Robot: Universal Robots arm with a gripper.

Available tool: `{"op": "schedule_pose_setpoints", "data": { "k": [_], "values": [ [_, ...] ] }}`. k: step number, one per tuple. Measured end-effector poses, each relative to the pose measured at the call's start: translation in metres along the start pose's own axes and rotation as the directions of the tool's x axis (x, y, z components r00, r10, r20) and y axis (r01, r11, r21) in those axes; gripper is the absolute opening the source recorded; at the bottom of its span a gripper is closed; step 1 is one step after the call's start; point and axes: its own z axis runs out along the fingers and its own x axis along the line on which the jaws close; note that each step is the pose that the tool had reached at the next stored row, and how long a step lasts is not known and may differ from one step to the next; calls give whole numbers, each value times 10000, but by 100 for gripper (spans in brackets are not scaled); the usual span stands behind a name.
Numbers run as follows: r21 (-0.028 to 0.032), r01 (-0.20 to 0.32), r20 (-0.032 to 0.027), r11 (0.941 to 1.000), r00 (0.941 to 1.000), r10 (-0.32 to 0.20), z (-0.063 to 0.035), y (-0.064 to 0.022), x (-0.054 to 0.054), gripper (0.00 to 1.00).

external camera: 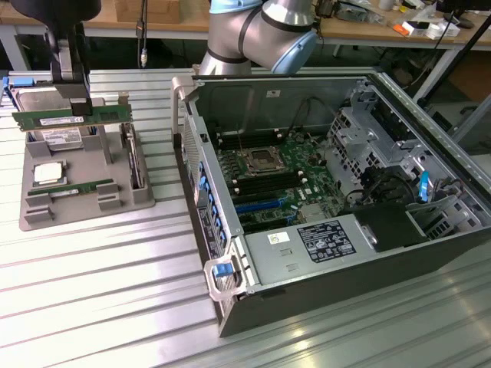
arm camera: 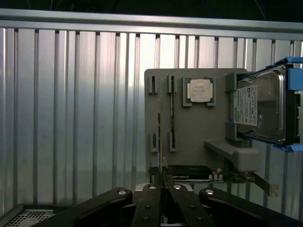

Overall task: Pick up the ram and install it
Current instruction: 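Pick up the ram and move it above insertion slot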

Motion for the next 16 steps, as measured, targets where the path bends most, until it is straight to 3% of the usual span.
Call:
{"op": "schedule_pose_setpoints", "data": {
  "k": [4, 16],
  "values": [
    [-1, 0, 0, 10000, 10000, 0, -6, -127, 4, 12],
    [-1, 1, -1, 10000, 10000, -1, -15, -330, 10, 12]
  ]
}}
